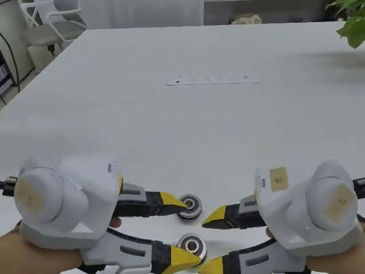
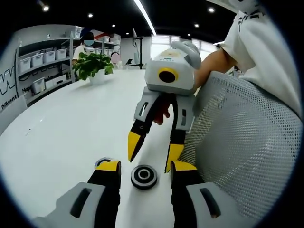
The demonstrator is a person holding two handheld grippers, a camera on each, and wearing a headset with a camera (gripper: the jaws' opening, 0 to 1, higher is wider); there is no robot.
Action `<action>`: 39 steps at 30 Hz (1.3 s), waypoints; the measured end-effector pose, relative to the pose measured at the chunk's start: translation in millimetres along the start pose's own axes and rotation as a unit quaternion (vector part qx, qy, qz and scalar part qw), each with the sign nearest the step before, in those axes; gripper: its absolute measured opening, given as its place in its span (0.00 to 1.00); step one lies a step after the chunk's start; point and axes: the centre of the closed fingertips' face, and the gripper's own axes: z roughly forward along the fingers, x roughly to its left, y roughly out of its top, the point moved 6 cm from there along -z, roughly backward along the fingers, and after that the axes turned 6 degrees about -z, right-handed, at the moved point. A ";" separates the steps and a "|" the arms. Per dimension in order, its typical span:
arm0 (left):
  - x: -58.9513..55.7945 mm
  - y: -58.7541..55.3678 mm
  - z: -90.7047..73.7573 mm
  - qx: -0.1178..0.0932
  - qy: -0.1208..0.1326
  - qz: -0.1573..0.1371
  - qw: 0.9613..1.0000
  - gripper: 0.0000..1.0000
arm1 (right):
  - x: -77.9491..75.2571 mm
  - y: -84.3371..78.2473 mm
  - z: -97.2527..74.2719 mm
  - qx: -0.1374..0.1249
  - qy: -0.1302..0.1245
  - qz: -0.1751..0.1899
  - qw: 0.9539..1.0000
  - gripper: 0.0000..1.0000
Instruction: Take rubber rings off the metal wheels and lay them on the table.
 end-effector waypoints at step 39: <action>8.5 -19.5 13.1 0.021 -0.001 0.030 0.999 0.13 | 0.7 -13.0 8.5 0.013 -0.005 0.024 1.000 0.21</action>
